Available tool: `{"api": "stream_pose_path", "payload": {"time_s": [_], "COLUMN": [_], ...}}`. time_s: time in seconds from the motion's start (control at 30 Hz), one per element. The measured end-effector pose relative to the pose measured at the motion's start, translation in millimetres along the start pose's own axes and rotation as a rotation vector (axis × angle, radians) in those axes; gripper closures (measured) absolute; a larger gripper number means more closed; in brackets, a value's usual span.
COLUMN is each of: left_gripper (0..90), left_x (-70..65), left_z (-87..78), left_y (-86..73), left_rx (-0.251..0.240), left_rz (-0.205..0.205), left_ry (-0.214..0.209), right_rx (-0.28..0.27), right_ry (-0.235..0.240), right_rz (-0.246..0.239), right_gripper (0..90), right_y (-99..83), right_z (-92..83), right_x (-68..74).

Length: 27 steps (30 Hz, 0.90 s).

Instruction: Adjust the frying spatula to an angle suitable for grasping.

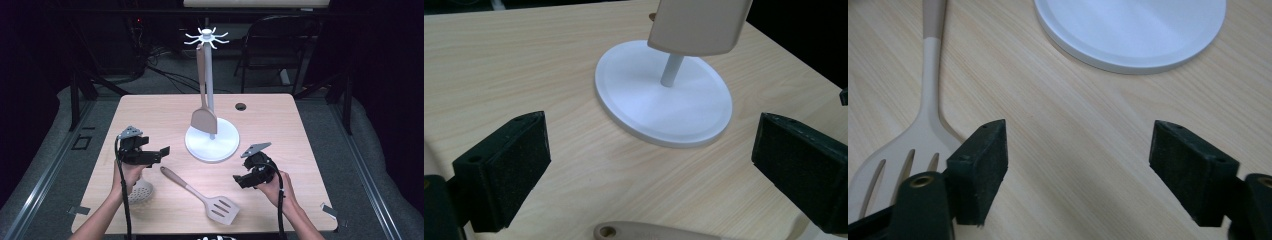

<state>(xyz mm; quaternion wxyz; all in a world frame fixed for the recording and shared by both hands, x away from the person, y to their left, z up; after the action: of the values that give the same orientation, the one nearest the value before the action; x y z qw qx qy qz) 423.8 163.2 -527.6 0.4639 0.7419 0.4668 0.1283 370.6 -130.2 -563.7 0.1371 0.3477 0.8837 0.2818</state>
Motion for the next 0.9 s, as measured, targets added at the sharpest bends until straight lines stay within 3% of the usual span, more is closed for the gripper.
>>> {"api": "stream_pose_path", "payload": {"time_s": [0.13, 0.37, 0.47, 0.63, 0.8, 0.9], "left_gripper": [2.4, 4.1, 4.1, 6.4, 7.6, 7.8], "left_x": [4.0, 4.4, 5.9, 1.1, -4.5, -8.7], "left_z": [-1.2, -7.0, -8.3, -5.2, -0.3, 2.7], "left_y": [-6.5, -11.2, -13.9, -21.2, -29.1, -31.9], "left_rx": [0.008, -0.015, -0.014, 0.012, 0.055, 0.07], "left_rz": [-0.034, -0.06, -0.084, -0.087, -0.084, -0.08], "left_ry": [0.015, 0.051, 0.058, 0.064, 0.081, 0.09], "right_rx": [0.001, 0.006, 0.014, 0.045, 0.128, 0.147], "right_ry": [0.024, 0.081, 0.119, 0.193, 0.206, 0.218], "right_rz": [-0.009, -0.037, -0.054, -0.101, -0.162, -0.156], "right_gripper": [33.8, 70.7, 81.6, 87.9, 88.2, 88.7], "right_y": [0.1, -5.8, -9.8, -16.6, -31.3, -37.8], "right_z": [0.5, -1.9, -3.8, -2.4, -2.1, 1.1], "right_x": [7.9, 29.9, 44.1, 72.1, 96.9, 102.3]}}
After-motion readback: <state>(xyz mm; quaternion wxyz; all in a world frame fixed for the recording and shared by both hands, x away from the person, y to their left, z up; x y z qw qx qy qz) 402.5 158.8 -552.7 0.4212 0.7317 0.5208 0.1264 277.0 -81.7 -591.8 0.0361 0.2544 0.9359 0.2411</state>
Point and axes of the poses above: each handheld gripper's, and its own axes: z roughly forward along the jaws, y roughly out of its top, x roughly to its left, the point moved 9 cm from there along z, roughly forward along the jaws, and after that the axes turned 2 degrees about -z, right-handed, at the moved point
